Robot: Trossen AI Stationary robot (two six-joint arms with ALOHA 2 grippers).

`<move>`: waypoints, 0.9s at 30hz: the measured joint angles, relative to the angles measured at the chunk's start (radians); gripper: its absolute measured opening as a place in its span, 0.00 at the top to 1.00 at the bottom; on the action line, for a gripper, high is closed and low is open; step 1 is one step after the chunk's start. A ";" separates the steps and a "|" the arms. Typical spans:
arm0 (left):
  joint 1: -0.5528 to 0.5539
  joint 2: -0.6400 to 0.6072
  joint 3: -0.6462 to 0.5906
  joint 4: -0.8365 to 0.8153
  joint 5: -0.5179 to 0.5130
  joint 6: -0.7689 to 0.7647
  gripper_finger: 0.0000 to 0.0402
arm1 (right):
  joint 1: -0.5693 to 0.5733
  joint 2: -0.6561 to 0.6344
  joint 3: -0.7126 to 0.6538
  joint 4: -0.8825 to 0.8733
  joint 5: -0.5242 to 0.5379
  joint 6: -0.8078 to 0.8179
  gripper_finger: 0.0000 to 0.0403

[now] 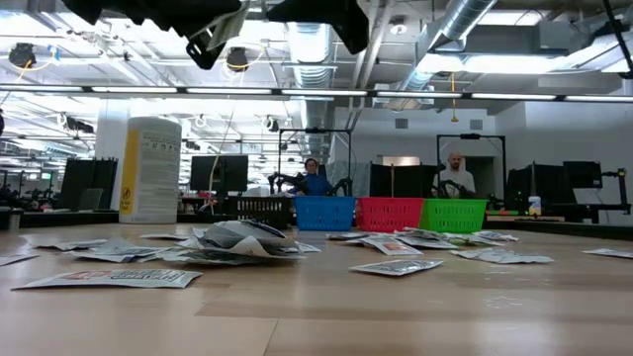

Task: Pick & Place First Aid Supplies
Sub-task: Put the green bandage pack in the black bin

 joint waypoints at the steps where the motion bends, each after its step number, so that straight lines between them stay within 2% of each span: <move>1: -0.004 0.000 0.000 0.004 -0.018 0.004 0.98 | -0.001 0.004 0.002 0.009 0.000 0.012 0.74; 8: 0.001 0.000 -0.001 0.064 -0.091 0.006 0.97 | -0.011 0.008 0.001 0.014 0.014 0.022 0.74; 19: 0.001 0.000 -0.001 0.082 -0.090 0.005 0.97 | -0.023 0.008 0.001 0.010 0.028 0.014 0.74; 27: -0.003 0.000 -0.001 0.081 -0.043 -0.003 0.98 | -0.022 0.007 0.001 -0.020 0.028 -0.020 0.74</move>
